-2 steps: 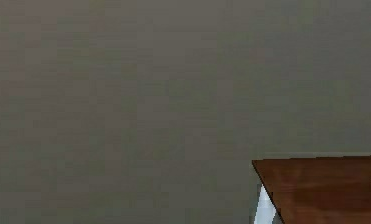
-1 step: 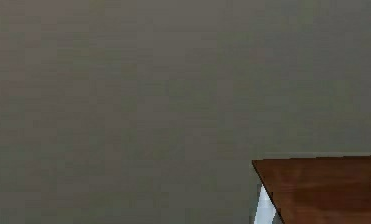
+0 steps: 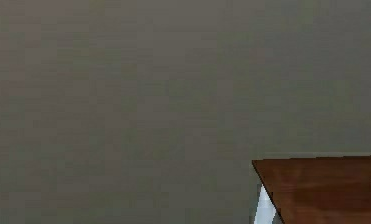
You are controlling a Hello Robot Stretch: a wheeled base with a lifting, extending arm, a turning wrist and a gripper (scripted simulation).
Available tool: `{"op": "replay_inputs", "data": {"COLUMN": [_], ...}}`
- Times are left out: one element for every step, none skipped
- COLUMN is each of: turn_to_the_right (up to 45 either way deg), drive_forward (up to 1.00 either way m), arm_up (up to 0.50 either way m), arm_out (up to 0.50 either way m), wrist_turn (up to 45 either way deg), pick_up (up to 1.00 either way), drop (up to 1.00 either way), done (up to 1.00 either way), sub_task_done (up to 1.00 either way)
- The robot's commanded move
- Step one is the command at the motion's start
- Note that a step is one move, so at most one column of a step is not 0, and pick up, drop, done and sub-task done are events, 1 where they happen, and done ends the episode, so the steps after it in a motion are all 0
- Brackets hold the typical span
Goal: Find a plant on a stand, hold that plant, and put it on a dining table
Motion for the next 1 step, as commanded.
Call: {"op": "replay_inputs", "data": {"turn_to_the_right": [0.0], "drive_forward": [0.00], "arm_up": [0.00], "arm_out": [0.00], "wrist_turn": [0.0], "pick_up": [0.00], "drop": [0.00], "done": [1.00], "sub_task_done": [0.00]}}
